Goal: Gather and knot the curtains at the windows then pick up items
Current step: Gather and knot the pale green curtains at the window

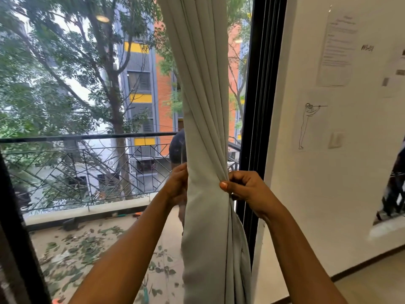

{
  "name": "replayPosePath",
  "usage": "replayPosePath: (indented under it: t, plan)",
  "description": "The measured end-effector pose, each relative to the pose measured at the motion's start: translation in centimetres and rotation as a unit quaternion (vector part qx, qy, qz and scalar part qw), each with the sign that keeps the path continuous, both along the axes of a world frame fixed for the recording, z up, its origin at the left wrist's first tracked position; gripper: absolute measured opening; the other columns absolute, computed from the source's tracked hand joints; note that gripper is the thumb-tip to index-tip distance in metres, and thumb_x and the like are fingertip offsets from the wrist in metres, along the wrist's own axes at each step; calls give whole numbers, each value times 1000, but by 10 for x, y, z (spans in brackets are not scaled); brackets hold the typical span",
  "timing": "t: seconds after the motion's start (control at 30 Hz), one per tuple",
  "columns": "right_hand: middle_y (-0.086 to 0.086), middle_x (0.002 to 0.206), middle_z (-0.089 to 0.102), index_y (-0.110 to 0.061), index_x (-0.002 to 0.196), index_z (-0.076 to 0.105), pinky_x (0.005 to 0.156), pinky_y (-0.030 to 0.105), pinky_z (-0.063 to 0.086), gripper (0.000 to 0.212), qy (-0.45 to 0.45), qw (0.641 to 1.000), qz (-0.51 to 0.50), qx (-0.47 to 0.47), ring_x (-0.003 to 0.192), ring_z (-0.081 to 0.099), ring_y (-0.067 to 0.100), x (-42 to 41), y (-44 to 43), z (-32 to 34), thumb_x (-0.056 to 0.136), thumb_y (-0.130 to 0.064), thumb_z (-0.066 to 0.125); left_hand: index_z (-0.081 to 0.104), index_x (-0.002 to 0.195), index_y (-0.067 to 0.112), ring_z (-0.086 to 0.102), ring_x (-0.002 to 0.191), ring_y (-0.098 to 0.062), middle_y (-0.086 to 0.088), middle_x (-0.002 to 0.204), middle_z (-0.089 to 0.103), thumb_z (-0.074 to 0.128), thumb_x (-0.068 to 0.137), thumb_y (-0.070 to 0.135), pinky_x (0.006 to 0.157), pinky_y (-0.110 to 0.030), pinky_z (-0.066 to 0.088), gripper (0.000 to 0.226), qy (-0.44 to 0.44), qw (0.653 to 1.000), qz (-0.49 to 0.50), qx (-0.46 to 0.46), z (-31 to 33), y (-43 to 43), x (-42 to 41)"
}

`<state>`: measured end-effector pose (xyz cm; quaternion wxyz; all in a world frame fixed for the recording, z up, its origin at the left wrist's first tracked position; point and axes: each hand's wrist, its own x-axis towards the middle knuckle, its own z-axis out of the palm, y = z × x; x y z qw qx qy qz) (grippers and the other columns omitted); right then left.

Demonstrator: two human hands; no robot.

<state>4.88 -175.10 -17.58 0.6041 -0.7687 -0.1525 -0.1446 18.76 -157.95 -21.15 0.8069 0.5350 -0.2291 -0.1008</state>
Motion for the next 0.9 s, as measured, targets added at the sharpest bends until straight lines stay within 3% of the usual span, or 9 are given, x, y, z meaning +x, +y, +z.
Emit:
replayPosePath:
  t: [0.07,0.17,0.3,0.37,0.5,0.57,0.67,0.77,0.9]
  plan:
    - [5,59,58,-3,66,62,58,24,46,19,-18,998,-51,-10,58,55,14,3,-6,2,83,-7,68,73,76,18,67,71,-14,0,74,71,74,75,27,62,-25,56,10,-27,997,62,-28,-5,18,3]
    - [-7,49,54,-10,58,55,50,17,44,28,-69,981,-173,-63,44,50,0,8,-3,1,79,-12,73,71,78,13,68,75,-12,3,74,72,66,85,10,67,-21,54,9,-96,978,183,38,-5,44,-7]
    - [-6,49,50,-15,56,50,48,18,37,30,-157,925,-312,-146,44,43,4,7,29,-9,76,-21,71,71,84,5,67,65,-1,3,69,71,71,83,8,64,-11,51,3,-164,932,310,88,2,55,-42]
    - [-8,51,47,-20,57,45,48,21,33,31,-184,907,-340,-168,46,41,5,3,48,-15,76,-21,69,72,84,5,63,61,6,5,69,69,74,80,9,61,-8,49,5,-186,900,380,107,3,58,-62]
    - [-5,56,47,-19,63,45,48,22,29,26,-222,874,-370,-223,48,45,13,-5,77,-24,79,-28,65,67,79,29,64,66,5,16,71,67,76,80,24,64,-9,49,10,-273,813,483,174,-4,56,-104]
    - [-4,56,50,-19,65,48,47,20,28,23,-256,859,-374,-237,46,45,12,-10,89,-26,78,-29,65,68,79,25,64,68,2,13,72,67,75,82,28,64,-13,48,8,-315,772,511,209,-5,51,-117]
    - [-5,62,56,-19,70,53,46,15,35,21,-269,877,-326,-230,51,50,10,-19,97,-29,81,-32,65,69,81,21,61,67,1,11,76,68,73,84,25,63,-10,44,6,-342,739,525,247,-1,45,-129]
    - [-6,66,58,-20,72,54,53,29,50,23,-256,902,-278,-207,57,55,11,-23,97,-30,84,-37,63,68,84,21,59,65,0,12,79,67,71,84,26,59,-3,35,6,-361,714,525,290,1,44,-132]
    - [-8,68,56,-24,75,50,56,26,47,29,-219,918,-271,-190,60,53,10,-26,97,-28,82,-48,64,64,80,16,45,58,1,8,75,63,72,77,11,54,-2,34,10,-368,690,536,319,5,38,-132]
